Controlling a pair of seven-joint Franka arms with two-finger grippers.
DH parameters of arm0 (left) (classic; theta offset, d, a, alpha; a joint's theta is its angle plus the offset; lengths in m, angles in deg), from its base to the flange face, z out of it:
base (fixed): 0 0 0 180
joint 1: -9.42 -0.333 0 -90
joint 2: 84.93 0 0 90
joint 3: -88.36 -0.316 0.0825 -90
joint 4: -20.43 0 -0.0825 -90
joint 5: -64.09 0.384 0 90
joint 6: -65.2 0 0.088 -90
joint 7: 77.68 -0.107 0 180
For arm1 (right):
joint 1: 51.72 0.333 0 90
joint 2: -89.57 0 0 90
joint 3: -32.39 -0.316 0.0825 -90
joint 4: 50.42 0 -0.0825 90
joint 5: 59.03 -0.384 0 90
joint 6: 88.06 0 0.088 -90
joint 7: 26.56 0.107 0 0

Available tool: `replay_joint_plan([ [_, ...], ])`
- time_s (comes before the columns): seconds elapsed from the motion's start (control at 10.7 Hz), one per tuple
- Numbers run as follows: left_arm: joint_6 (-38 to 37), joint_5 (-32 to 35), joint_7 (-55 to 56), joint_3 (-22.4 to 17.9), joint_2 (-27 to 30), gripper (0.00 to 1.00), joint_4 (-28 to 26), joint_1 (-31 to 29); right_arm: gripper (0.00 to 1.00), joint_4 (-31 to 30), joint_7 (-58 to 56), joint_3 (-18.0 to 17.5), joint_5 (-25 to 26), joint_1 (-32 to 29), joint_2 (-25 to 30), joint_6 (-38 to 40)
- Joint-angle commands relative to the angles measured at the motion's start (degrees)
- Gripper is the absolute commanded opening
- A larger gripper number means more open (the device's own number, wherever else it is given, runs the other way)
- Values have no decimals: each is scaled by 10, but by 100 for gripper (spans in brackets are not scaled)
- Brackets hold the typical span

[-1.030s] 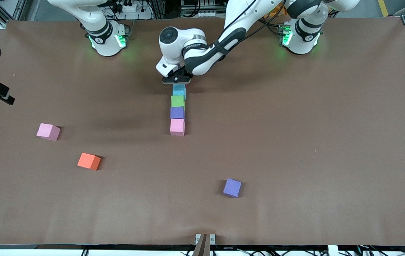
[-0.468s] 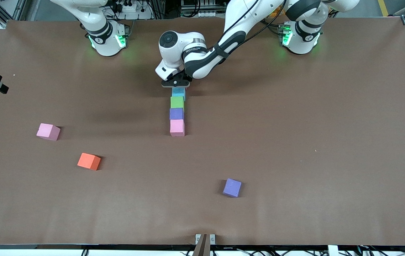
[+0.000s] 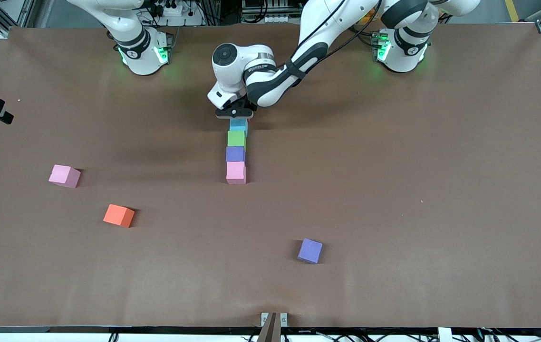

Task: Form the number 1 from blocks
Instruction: 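Lower the red cube beyond cyan with the left gripper while the right gripper retracts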

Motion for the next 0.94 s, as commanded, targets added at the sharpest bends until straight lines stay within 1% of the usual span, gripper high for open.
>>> replay_joint_plan([
  [0.0, -3, 18, -14, -6, -7, 100, 16, 8, 100, -5, -1, -12, 4, -13, 6, 1],
  [0.28, -10, 12, -4, -5, 9, 100, 14, 7, 100, -7, -1, -11, 4, -14, 6, 0],
  [0.37, -29, 10, 3, -4, 19, 100, 15, 5, 100, -7, -1, -11, 4, -14, 6, 1],
  [0.47, -58, 10, 10, -2, 44, 100, 14, -3, 100, -7, -1, -11, 4, -14, 5, 1],
  [0.56, -86, 6, 11, -2, 65, 100, 15, -23, 100, -7, 0, -11, 4, -14, 5, -1],
  [0.66, -99, -8, 11, -3, 91, 100, 16, -53, 100, -7, 0, -11, 4, -14, 5, -2],
  [0.84, -132, -10, 9, -5, 138, 100, 16, -122, 100, -8, 0, -11, 4, -14, 4, -3],
])
